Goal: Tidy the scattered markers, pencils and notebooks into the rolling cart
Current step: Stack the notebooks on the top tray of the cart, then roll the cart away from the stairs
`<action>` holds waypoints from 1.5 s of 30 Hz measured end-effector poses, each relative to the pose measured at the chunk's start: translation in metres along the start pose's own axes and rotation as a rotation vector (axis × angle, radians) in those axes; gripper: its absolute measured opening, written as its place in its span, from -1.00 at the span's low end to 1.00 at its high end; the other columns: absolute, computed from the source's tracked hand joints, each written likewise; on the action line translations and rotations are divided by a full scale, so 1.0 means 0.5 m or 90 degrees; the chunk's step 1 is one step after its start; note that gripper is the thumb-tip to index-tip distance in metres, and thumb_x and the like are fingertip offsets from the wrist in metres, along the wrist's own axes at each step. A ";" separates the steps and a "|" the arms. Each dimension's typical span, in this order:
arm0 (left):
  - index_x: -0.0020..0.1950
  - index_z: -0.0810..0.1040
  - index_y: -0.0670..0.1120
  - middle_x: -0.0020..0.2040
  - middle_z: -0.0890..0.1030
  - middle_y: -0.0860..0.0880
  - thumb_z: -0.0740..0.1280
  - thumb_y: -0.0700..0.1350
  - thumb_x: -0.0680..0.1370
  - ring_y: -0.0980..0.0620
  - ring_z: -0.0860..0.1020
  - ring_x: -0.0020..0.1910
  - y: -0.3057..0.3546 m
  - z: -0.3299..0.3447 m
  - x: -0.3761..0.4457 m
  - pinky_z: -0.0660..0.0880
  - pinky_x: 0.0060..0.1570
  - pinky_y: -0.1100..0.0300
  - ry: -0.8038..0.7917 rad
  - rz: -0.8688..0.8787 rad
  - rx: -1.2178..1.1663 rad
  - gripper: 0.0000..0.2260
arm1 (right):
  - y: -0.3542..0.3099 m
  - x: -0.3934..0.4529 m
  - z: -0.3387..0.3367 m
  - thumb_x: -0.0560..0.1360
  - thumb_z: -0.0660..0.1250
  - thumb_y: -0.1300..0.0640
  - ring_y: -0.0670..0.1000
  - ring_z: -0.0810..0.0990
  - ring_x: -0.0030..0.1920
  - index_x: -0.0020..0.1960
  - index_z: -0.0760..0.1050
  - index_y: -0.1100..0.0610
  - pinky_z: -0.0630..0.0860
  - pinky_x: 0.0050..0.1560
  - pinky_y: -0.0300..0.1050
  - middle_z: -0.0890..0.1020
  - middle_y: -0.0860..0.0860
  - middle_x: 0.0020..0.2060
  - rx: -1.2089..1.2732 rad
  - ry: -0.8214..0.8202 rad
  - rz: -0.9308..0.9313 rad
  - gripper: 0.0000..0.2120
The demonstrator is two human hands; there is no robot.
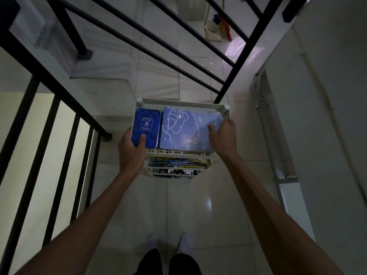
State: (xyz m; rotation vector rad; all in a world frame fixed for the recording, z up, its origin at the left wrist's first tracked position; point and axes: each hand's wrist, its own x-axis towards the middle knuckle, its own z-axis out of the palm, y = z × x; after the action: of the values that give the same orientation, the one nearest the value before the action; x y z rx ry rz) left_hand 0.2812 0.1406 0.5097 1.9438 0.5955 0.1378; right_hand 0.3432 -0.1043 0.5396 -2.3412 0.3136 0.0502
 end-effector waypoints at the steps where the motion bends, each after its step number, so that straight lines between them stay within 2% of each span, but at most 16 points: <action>1: 0.24 0.49 -0.01 0.09 0.60 -0.06 0.27 -0.04 0.57 -0.04 0.58 0.02 -0.002 0.000 0.001 0.56 0.00 0.02 -0.001 0.003 0.000 -0.75 | -0.006 -0.009 -0.003 0.57 0.30 0.10 0.10 0.38 0.38 0.52 0.18 0.18 0.33 0.35 -0.10 0.30 0.17 0.45 -0.031 -0.005 -0.028 -0.42; 3: 0.22 0.50 -0.02 0.05 0.61 -0.03 0.30 -0.05 0.56 -0.03 0.59 -0.02 -0.003 -0.001 0.001 0.57 -0.01 0.03 -0.003 0.013 -0.001 -0.76 | -0.011 -0.028 -0.001 0.59 0.29 0.08 0.12 0.20 0.51 0.56 0.10 0.18 0.22 0.46 -0.04 0.14 0.14 0.54 -0.117 -0.031 -0.090 -0.36; 5: 0.21 0.51 -0.01 0.02 0.62 -0.01 0.33 -0.07 0.54 -0.01 0.60 -0.05 -0.004 -0.002 0.001 0.57 -0.02 0.05 -0.001 0.030 0.000 -0.76 | -0.008 -0.039 0.009 0.59 0.28 0.05 0.15 0.15 0.53 0.56 0.10 0.16 0.20 0.49 0.04 0.12 0.15 0.55 -0.187 -0.081 -0.120 -0.37; 8: 0.22 0.51 -0.01 0.04 0.63 -0.01 0.36 -0.08 0.52 0.01 0.61 -0.05 -0.007 -0.007 0.003 0.56 -0.02 0.10 -0.015 0.037 0.002 -0.72 | -0.005 -0.054 0.029 0.59 0.27 0.00 0.18 0.35 0.40 0.48 0.23 0.15 0.38 0.33 0.04 0.25 0.17 0.47 -0.254 -0.108 -0.152 -0.47; 11: 0.24 0.50 0.00 0.07 0.63 -0.02 0.37 -0.08 0.51 0.01 0.61 -0.01 -0.016 -0.009 0.006 0.55 0.02 0.11 -0.027 0.042 -0.001 -0.70 | -0.006 -0.064 0.039 0.59 0.25 0.03 0.19 0.39 0.32 0.42 0.28 0.20 0.44 0.21 0.02 0.27 0.20 0.42 -0.243 -0.092 -0.164 -0.53; 15: 0.21 0.50 0.01 0.05 0.63 0.00 0.33 -0.01 0.52 -0.02 0.59 0.00 -0.019 -0.016 -0.002 0.54 0.06 0.05 -0.033 0.042 -0.016 -0.73 | -0.005 -0.087 0.035 0.61 0.23 0.04 0.20 0.35 0.37 0.45 0.26 0.21 0.39 0.28 0.05 0.26 0.21 0.45 -0.205 -0.072 -0.151 -0.52; 18: 0.18 0.48 0.05 0.05 0.60 0.02 0.32 0.04 0.55 -0.03 0.58 0.04 -0.033 -0.028 -0.029 0.53 0.09 0.03 -0.036 0.057 -0.040 -0.77 | 0.014 -0.136 0.028 0.64 0.18 0.02 0.16 0.21 0.51 0.51 0.20 0.21 0.27 0.45 0.06 0.17 0.18 0.53 -0.120 -0.053 -0.116 -0.49; 20: 0.22 0.45 0.03 0.15 0.59 -0.02 0.30 0.22 0.50 -0.02 0.56 0.11 -0.064 -0.040 -0.047 0.51 0.14 -0.04 -0.042 0.048 -0.035 -0.60 | 0.032 -0.186 0.023 0.64 0.17 0.05 0.10 0.19 0.52 0.51 0.22 0.19 0.25 0.48 0.04 0.18 0.13 0.53 -0.075 -0.029 -0.136 -0.52; 22: 0.38 0.38 -0.02 0.29 0.51 -0.06 0.28 0.34 0.44 0.00 0.50 0.21 -0.102 -0.050 -0.071 0.47 0.22 -0.02 -0.062 0.020 -0.009 -0.36 | 0.053 -0.238 0.019 0.64 0.19 0.09 0.04 0.21 0.51 0.49 0.26 0.17 0.25 0.48 -0.03 0.25 0.08 0.51 -0.039 0.001 -0.154 -0.55; 26: 0.50 0.26 -0.12 0.41 0.38 -0.12 0.38 0.27 0.43 -0.05 0.43 0.31 -0.176 -0.055 -0.118 0.40 0.32 -0.04 -0.091 -0.021 0.040 -0.23 | 0.102 -0.317 0.024 0.62 0.23 0.17 -0.11 0.28 0.45 0.44 0.34 0.16 0.19 0.45 -0.31 0.34 0.01 0.43 0.020 0.078 -0.148 -0.60; 28: 0.52 0.23 -0.12 0.44 0.35 -0.12 0.38 0.25 0.44 -0.05 0.41 0.34 -0.214 -0.048 -0.134 0.37 0.35 -0.04 -0.103 -0.049 0.040 -0.21 | 0.144 -0.341 0.043 0.61 0.24 0.19 -0.15 0.31 0.39 0.43 0.36 0.19 0.16 0.41 -0.42 0.38 0.01 0.37 0.038 0.085 -0.127 -0.61; 31: 0.54 0.18 -0.11 0.45 0.35 -0.09 0.39 0.16 0.48 -0.03 0.40 0.33 -0.274 -0.021 -0.149 0.37 0.34 0.04 -0.123 -0.078 0.030 -0.25 | 0.235 -0.352 0.099 0.61 0.25 0.17 -0.06 0.35 0.36 0.43 0.34 0.22 0.10 0.33 -0.52 0.39 0.08 0.36 0.027 0.026 -0.060 -0.59; 34: 0.55 0.14 -0.10 0.44 0.36 -0.05 0.44 0.04 0.48 -0.01 0.39 0.33 -0.353 0.025 -0.152 0.36 0.32 0.11 -0.119 -0.128 -0.011 -0.25 | 0.339 -0.337 0.174 0.64 0.20 0.08 0.01 0.33 0.40 0.48 0.27 0.23 0.11 0.32 -0.42 0.36 0.10 0.40 0.014 -0.027 0.006 -0.54; 36: 0.54 0.15 -0.08 0.43 0.38 -0.04 0.46 0.03 0.47 0.02 0.40 0.31 -0.423 0.062 -0.142 0.37 0.32 0.09 -0.104 -0.147 -0.029 -0.25 | 0.408 -0.315 0.232 0.64 0.17 0.02 0.02 0.30 0.42 0.50 0.23 0.22 0.11 0.33 -0.36 0.33 0.10 0.44 0.019 -0.037 0.044 -0.50; 40: 0.54 0.17 -0.08 0.43 0.38 -0.02 0.46 0.03 0.47 0.07 0.38 0.29 -0.569 0.154 -0.104 0.35 0.27 0.17 -0.103 -0.117 -0.029 -0.26 | 0.543 -0.261 0.361 0.64 0.13 -0.09 0.02 0.24 0.47 0.55 0.14 0.18 0.11 0.35 -0.27 0.25 0.08 0.50 0.043 -0.040 0.082 -0.41; 45: 0.56 0.14 -0.06 0.51 0.27 -0.02 0.47 0.13 0.42 0.04 0.28 0.44 -0.756 0.265 -0.029 0.27 0.42 0.11 -0.106 -0.024 -0.008 -0.17 | 0.691 -0.183 0.531 0.58 0.15 -0.23 0.00 0.16 0.52 0.58 0.04 0.13 0.09 0.40 -0.21 0.16 0.05 0.54 0.085 -0.031 0.022 -0.28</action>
State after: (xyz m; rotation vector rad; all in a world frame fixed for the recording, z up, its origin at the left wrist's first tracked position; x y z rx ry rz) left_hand 0.1856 0.1482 0.1206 1.9082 0.5192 -0.0440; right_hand 0.1867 -0.1343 0.1241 -2.1988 0.3237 0.0995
